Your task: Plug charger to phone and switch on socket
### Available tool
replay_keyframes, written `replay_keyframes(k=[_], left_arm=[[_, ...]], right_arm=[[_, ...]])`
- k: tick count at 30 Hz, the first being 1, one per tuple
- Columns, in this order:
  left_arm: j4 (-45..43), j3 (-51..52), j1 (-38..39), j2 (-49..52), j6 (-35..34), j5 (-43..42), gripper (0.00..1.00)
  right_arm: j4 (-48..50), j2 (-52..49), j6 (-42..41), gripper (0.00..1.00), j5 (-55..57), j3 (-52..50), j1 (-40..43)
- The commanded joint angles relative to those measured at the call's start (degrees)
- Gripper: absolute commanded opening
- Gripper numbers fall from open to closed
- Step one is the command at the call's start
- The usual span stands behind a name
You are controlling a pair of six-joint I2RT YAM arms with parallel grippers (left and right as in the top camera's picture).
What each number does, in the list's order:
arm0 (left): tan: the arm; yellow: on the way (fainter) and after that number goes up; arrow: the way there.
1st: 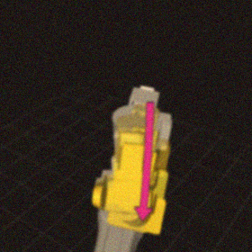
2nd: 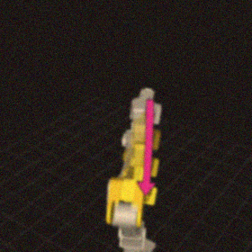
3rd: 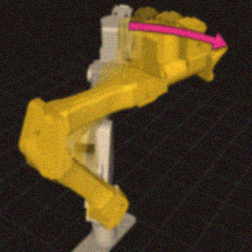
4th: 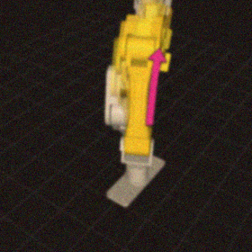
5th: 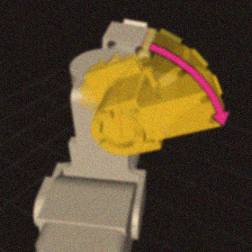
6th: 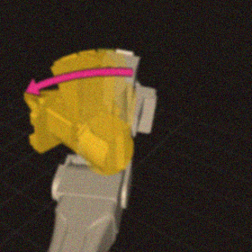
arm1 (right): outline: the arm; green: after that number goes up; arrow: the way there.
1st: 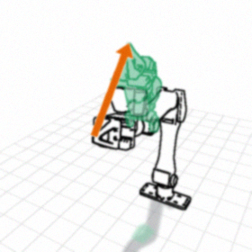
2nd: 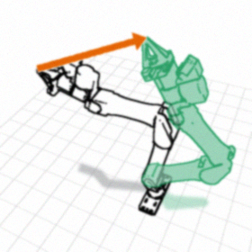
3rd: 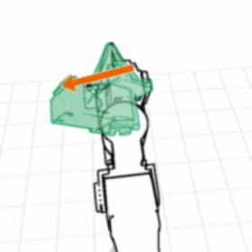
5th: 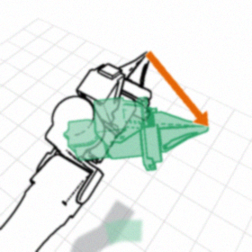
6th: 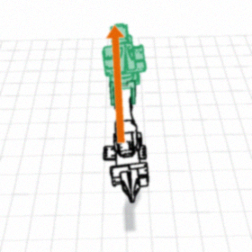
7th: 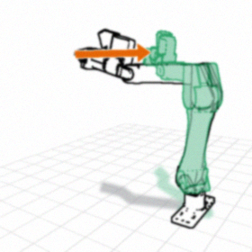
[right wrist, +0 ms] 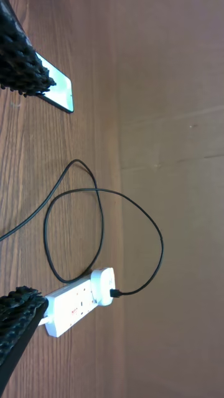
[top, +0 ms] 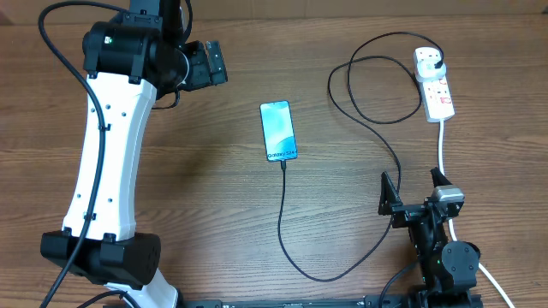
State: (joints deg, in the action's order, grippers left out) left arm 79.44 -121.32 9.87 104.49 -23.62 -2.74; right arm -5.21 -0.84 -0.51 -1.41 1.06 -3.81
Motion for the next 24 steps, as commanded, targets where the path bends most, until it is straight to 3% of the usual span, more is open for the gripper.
replay_keyframes(k=[1,24], left_arm=[[-0.17,0.2,-0.11,0.39,0.31,0.22,0.99],[-0.17,0.2,-0.11,0.39,0.31,0.22,1.0]], right_arm=[[0.17,0.7,1.07,1.0,1.46,-0.59,-0.28],[0.13,0.7,3.8,1.0,1.75,-0.59,0.63]])
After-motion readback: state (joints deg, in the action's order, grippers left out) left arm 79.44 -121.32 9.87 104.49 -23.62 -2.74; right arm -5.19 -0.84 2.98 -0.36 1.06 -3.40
